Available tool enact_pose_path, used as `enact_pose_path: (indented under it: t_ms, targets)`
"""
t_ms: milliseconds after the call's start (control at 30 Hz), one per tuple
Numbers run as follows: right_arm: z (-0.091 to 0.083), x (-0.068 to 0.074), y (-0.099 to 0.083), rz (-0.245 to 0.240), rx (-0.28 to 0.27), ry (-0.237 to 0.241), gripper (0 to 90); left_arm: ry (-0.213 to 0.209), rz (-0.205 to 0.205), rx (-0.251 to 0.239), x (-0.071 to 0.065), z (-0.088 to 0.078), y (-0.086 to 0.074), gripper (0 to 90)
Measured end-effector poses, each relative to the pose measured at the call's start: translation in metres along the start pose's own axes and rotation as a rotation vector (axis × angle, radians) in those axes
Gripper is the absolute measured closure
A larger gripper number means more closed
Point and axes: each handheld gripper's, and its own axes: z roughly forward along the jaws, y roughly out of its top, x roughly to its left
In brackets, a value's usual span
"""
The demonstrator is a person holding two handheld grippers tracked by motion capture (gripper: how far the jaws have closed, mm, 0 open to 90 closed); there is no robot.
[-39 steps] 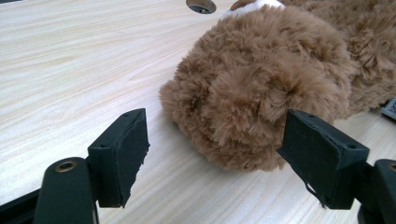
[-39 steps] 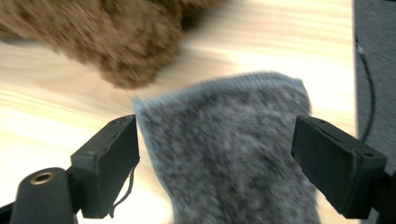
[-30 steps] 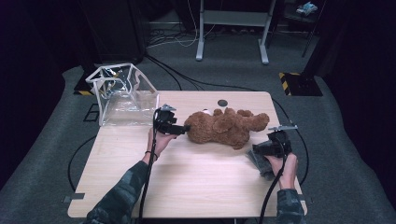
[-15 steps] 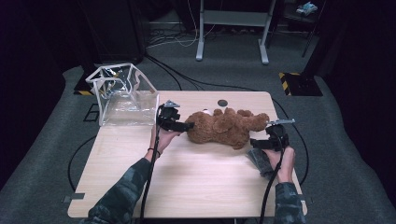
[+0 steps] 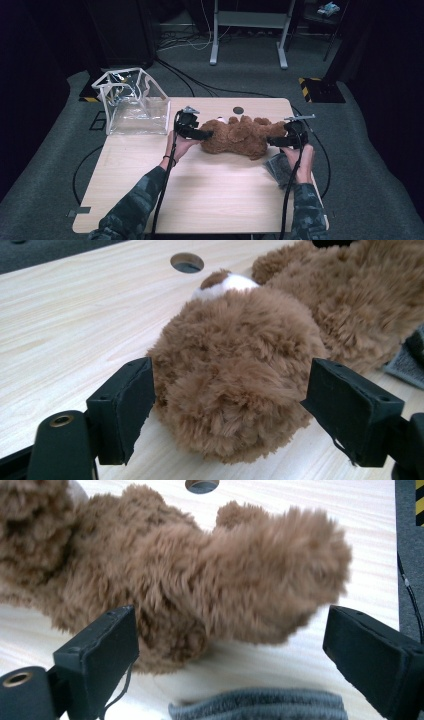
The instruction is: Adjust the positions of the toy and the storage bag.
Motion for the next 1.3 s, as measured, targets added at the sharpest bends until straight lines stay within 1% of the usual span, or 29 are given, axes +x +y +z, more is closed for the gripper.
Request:
enact_pose_path:
  t_ms: [67, 100, 133, 167, 200, 233, 267, 333, 367, 433, 467, 500, 533, 567, 600, 633, 667, 700, 733, 767, 833, 933, 967, 1000, 1067, 1133, 1300]
  targets:
    - [0.003, -0.001, 0.005, -0.002, 0.000, 0.003, 7.3, 0.003, 0.007, 0.023, 0.000, 0.005, -0.001, 19.9]
    - [0.004, -0.001, 0.007, 0.006, -0.002, 0.002, 8.6, -0.009, 0.000, 0.032, 0.001, 0.007, -0.002, 20.9]
    - [0.006, -0.002, 0.008, 0.014, -0.001, 0.007, 10.1, -0.009, -0.002, 0.039, 0.002, 0.010, -0.003, 21.0]
    - [0.008, -0.003, 0.010, 0.011, 0.002, 0.004, 11.8, -0.016, 0.001, 0.049, 0.002, 0.012, -0.004, 22.2]
    - [0.010, -0.003, 0.011, 0.017, 0.002, 0.005, 15.4, -0.022, 0.001, 0.054, 0.003, 0.014, -0.006, 24.7]
    - [0.012, -0.005, 0.012, 0.012, 0.001, 0.002, 17.3, -0.019, -0.003, 0.057, 0.003, 0.016, -0.007, 26.7]
    - [0.014, -0.005, 0.012, 0.021, 0.014, -0.005, 20.8, -0.031, 0.002, 0.056, 0.003, 0.017, -0.008, 33.2]
    - [0.016, -0.007, 0.012, 0.017, 0.015, -0.006, 32.4, -0.029, 0.016, 0.048, 0.003, 0.017, -0.009, 42.2]
    - [0.017, -0.008, 0.012, 0.015, 0.022, -0.019, 38.8, -0.033, 0.019, 0.042, 0.003, 0.018, -0.010, 47.2]
    - [0.017, -0.011, 0.010, 0.021, 0.015, 0.000, 47.4, -0.032, 0.028, 0.042, 0.003, 0.018, -0.011, 54.2]
    - [0.017, -0.012, 0.009, 0.019, 0.015, -0.002, 52.7, -0.037, 0.035, 0.039, 0.002, 0.018, -0.011, 57.9]
    - [0.017, -0.012, 0.008, 0.022, 0.013, -0.006, 57.7, -0.034, 0.042, 0.043, 0.002, 0.018, -0.011, 60.9]
    - [0.018, -0.012, 0.007, 0.021, 0.005, 0.001, 61.7, -0.027, 0.052, 0.038, 0.001, 0.018, -0.011, 64.1]
    - [0.018, -0.012, 0.006, 0.013, 0.000, 0.002, 65.2, -0.029, 0.057, 0.034, 0.000, 0.018, -0.012, 66.8]
    - [0.019, -0.010, 0.006, 0.008, -0.002, -0.005, 67.8, -0.018, 0.066, 0.031, -0.001, 0.018, -0.012, 69.1]
    - [0.019, -0.009, 0.005, 0.003, -0.008, -0.001, 69.6, -0.016, 0.076, 0.021, -0.001, 0.018, -0.012, 70.8]
    - [0.018, -0.008, 0.005, -0.005, -0.021, -0.015, 71.0, -0.010, 0.078, 0.006, -0.002, 0.017, -0.013, 72.3]
    - [0.016, -0.006, 0.006, 0.000, -0.029, -0.023, 72.0, -0.008, 0.082, -0.002, -0.002, 0.016, -0.013, 73.4]
    - [0.013, -0.005, 0.006, -0.013, -0.044, -0.031, 72.7, -0.004, 0.078, -0.019, -0.003, 0.015, -0.013, 74.2]
    - [0.010, -0.002, 0.008, -0.016, -0.052, -0.042, 73.2, -0.001, 0.080, -0.032, -0.003, 0.014, -0.013, 74.7]
    - [0.003, 0.001, 0.010, -0.042, -0.079, -0.060, 73.8, 0.001, 0.086, -0.059, -0.004, 0.010, -0.011, 75.1]
    - [-0.007, 0.007, 0.013, -0.072, -0.112, -0.081, 74.2, 0.008, 0.103, -0.082, -0.005, 0.003, -0.005, 75.3]
    - [-0.010, 0.007, 0.014, -0.068, -0.120, -0.076, 74.3, 0.006, 0.103, -0.095, -0.005, 0.001, -0.003, 75.3]
    - [-0.013, 0.008, 0.015, -0.058, -0.135, -0.072, 74.3, 0.005, 0.106, -0.095, -0.004, -0.003, 0.000, 75.3]
    - [-0.021, 0.010, 0.017, -0.059, -0.159, -0.059, 74.3, 0.010, 0.107, -0.118, -0.002, -0.009, 0.003, 75.3]
    - [-0.029, 0.015, 0.019, -0.069, -0.180, -0.058, 74.3, 0.011, 0.112, -0.124, 0.000, -0.014, 0.005, 75.3]
    - [-0.049, 0.032, 0.025, -0.101, -0.221, -0.049, 74.3, 0.016, 0.098, -0.148, 0.009, -0.022, 0.008, 75.3]
